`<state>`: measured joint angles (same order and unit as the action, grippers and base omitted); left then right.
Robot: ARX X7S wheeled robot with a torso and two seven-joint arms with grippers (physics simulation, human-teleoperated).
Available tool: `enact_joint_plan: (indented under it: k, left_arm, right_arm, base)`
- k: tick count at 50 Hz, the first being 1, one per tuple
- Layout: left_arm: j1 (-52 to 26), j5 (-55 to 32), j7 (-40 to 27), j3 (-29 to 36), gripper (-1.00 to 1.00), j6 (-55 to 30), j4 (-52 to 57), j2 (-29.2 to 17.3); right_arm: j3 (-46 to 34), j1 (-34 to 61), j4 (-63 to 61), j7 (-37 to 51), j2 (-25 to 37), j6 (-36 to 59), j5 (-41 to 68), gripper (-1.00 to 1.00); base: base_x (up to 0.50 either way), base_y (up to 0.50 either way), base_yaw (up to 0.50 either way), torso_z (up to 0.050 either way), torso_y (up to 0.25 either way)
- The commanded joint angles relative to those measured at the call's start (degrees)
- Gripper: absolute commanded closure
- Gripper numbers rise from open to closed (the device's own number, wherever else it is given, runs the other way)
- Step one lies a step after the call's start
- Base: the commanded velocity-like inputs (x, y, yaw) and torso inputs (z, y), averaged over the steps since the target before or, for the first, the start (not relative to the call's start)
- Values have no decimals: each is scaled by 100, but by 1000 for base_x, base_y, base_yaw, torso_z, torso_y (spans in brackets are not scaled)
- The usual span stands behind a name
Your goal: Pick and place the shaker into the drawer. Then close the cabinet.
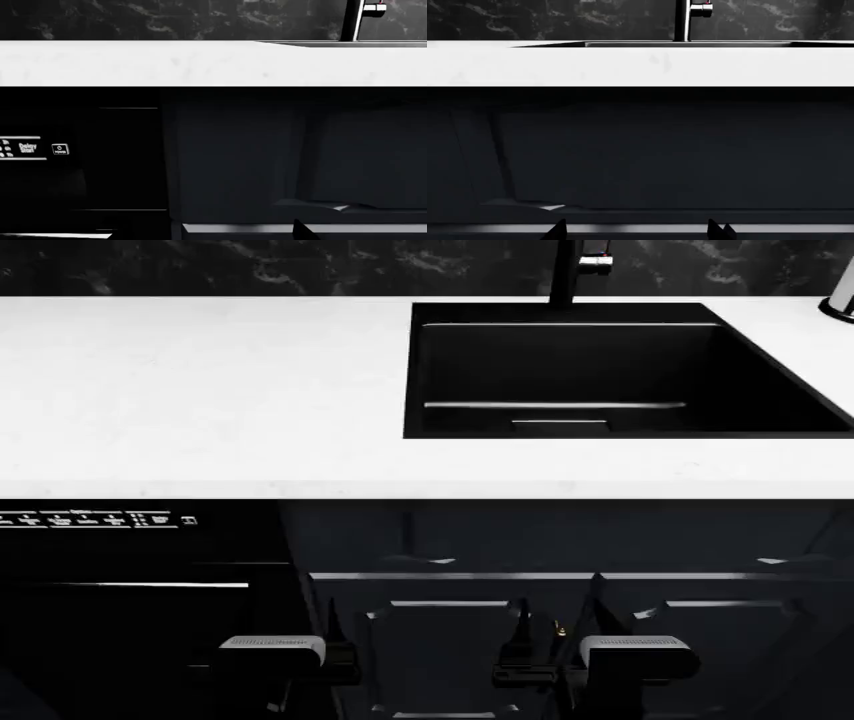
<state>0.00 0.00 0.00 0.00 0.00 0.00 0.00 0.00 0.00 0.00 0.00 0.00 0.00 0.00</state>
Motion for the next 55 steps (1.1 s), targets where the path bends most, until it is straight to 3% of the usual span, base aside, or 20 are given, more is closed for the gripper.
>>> enact_joint_plan:
  k: [1, 17, 19, 21, 23, 25, 27, 28, 30, 31, 33, 34, 35, 36, 48, 55]
  left_arm:
    - [-4, -101, -98, 100, -100, -18, -2, -92]
    - [-3, -288, -354, 393, -100, 78, -11, -333]
    - [-488, -502, -359, 398, -100, -1042, 1010, -343]
    - [-2083, -1036, -573, 241, -100, -2761, 2247, -210]
    - [-3802, -1712, -958, -25, -100, -4480, 2619, -40]
    - [-5521, -2307, -1610, -117, -100, -5391, 1905, -21]
    - [-7239, -2481, -1910, -6, -100, -5327, 270, -17]
    - [-8099, -2444, -1882, 127, -100, -4885, -589, -18]
    - [-9818, -2650, -1507, 841, -100, -3193, -2308, -3]
    - [-10677, -3049, -1432, 1371, -100, -2333, -3168, -1]
    - [-12396, -2635, -1528, 1060, -100, -2576, -4887, -1]
    - [-13255, -2443, -1495, 1002, -100, -2750, -5746, -1]
    - [-13500, -2308, -1435, 1022, -100, -2879, -6420, -1]
    - [-13500, -2189, -1361, 1077, -100, -2998, -6423, -1]
    - [-13500, -886, -727, 1053, -100, -3319, -6624, -1]
    - [-13500, -869, -519, 1167, -100, -3590, -6621, -1]
  right_arm:
    - [-100, -27, -13, 104, 90, -70, 111, -100]
    - [-378, -53, -69, 418, 328, -13, 263, -100]
    - [-272, 74, -1264, 399, 524, 1020, 405, -100]
    - [37, 1318, -2983, 335, 1114, 2739, 724, -100]
    - [-11, 3037, -4595, 167, 1801, 4458, 871, -100]
    - [-400, 4756, -4299, -231, 2217, 6177, 1173, -100]
    - [-1369, 6475, -2723, -690, 2377, 7896, 1268, -100]
    - [-1936, 7334, -1863, -982, 2293, 8263, 1190, -100]
    - [-2954, 9053, -145, -1766, 1631, 6717, 794, -100]
    - [-2095, 9912, 715, -2625, 968, 5974, -66, -100]
    - [-550, 11631, 2434, -3870, 324, 5704, -1785, -100]
    - [-341, 12491, 3293, -4021, 233, 5813, -2644, -100]
    - [-262, 13350, 4153, -4080, 204, 5997, -3381, -100]
    - [-296, 13500, 4825, -4260, 182, 6172, -3476, -100]
    - [-305, 13500, 4834, -4714, 88, 6444, -3939, -100]
    - [-294, 13500, 4760, -4751, 64, 6538, -3846, -100]
  base:
    - [0, 0, 0, 0, 0]
    - [0, 469, 0, 0, 0]
    - [0, 195, 0, 0, 0]
    - [0, 0, 0, 0, 0]
    - [0, 0, 0, 0, 0]
    - [0, 0, 0, 0, 0]
    - [0, 0, 0, 0, 0]
    - [0, 0, 0, 0, 0]
    - [0, 0, 0, 22, 66]
    - [0, 0, 0, 47, 129]
    - [0, 0, 0, 49, 108]
    - [0, 0, 0, 50, 88]
    - [0, 0, 0, 50, 86]
    - [0, 0, 0, 50, 88]
    - [0, 0, 0, 50, 88]
    - [0, 0, 0, 50, 88]
